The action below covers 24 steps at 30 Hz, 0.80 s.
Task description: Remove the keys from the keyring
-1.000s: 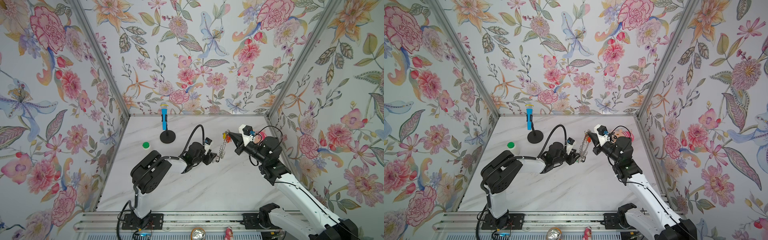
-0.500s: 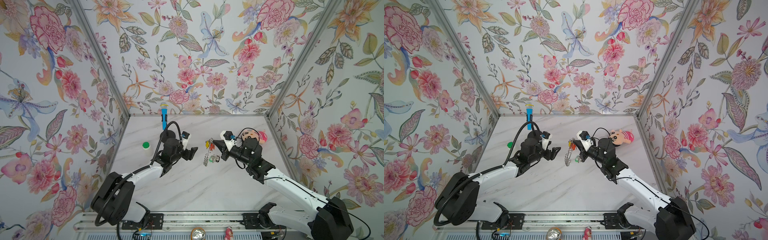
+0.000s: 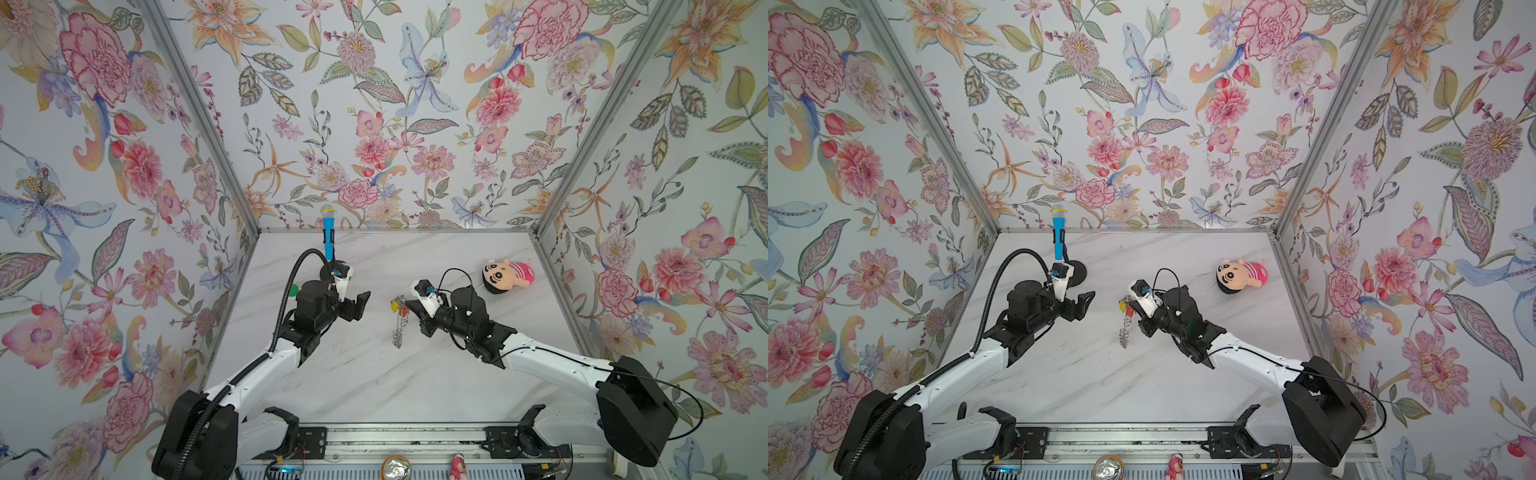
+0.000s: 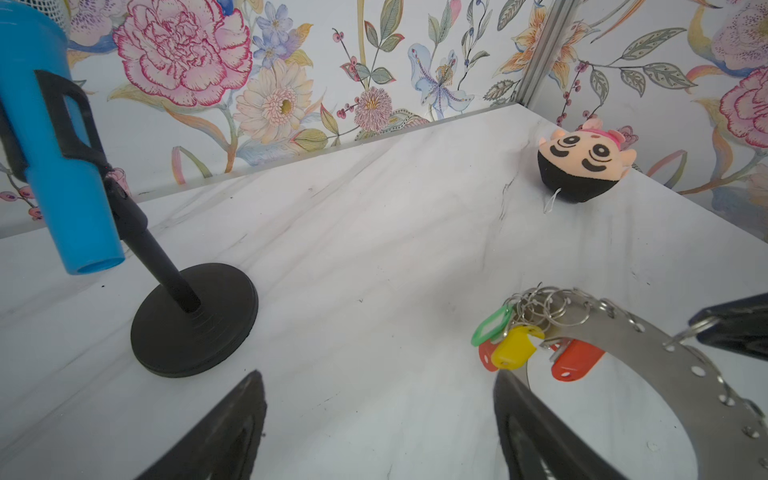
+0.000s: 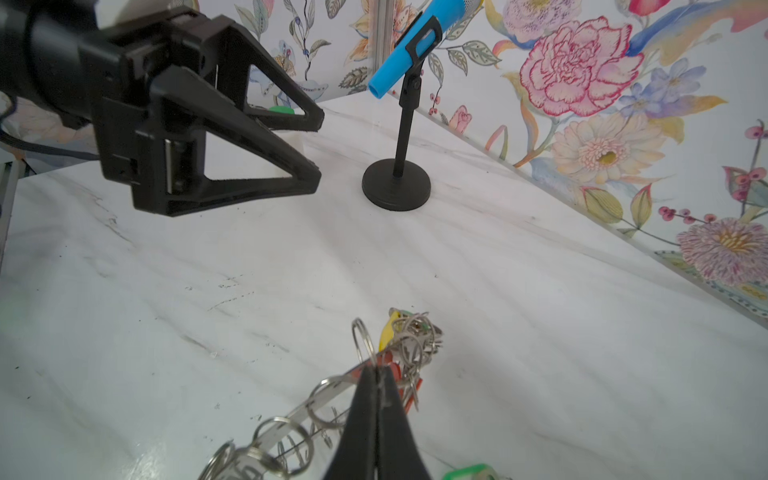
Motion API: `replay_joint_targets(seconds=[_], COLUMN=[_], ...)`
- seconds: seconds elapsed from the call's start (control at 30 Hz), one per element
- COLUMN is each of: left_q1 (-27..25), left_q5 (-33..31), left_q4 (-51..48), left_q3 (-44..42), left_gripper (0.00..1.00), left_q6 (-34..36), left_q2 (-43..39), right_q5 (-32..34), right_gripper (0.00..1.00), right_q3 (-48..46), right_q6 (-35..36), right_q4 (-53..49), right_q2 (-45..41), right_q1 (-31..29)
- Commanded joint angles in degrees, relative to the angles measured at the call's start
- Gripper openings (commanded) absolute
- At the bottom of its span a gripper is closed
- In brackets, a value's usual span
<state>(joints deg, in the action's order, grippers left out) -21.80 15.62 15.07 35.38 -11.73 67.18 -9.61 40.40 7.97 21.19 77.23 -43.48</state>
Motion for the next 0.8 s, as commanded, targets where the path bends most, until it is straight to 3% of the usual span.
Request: replay_joint_targets(seconds=[0.0,0.77], left_q1=[1.13,5.98], left_q5=[-0.15,-0.19], left_q4=[-0.77,-3.55], left_q3=[-1.12,-2.23], left_gripper=[0.87,0.88], left_q6=[0.72,1.88], left_q2=[-1.61,-6.45], right_q5=[1.76,6.91], right_gripper=[0.00,0.00], right_q3=[0.82,13.13], right_q6=[0.56,1.61], right_q4=[3.55,2.10], right_q2=[1.55,19.11], right_q1=[-0.66,-5.86])
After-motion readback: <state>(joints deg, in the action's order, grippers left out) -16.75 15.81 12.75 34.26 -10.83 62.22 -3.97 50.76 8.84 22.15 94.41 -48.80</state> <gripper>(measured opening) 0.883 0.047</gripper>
